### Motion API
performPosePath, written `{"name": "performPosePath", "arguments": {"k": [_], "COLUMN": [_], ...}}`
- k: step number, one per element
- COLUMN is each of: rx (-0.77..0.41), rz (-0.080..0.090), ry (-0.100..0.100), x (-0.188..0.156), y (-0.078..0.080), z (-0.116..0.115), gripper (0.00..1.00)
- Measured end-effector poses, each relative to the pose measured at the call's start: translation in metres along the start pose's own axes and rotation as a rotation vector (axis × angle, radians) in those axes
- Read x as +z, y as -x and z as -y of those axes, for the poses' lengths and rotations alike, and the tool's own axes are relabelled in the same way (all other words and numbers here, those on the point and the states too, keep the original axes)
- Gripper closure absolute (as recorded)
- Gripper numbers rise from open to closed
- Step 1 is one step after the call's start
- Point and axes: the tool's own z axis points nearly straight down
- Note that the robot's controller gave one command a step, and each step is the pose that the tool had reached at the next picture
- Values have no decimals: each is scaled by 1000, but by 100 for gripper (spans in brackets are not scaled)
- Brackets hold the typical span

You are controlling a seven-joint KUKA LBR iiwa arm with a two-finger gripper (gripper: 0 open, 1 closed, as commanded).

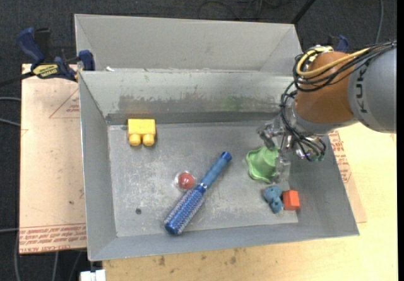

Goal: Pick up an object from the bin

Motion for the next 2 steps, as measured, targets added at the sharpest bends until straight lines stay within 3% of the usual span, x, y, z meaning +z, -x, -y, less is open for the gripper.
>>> {"name": "performPosePath", "arguments": {"k": [1,2], "rx": [-3,77], "rz": [0,3], "ry": [0,0], "x": [-3,-3], "y": [1,-1], "z": [0,-1], "gripper": [100,100]}}
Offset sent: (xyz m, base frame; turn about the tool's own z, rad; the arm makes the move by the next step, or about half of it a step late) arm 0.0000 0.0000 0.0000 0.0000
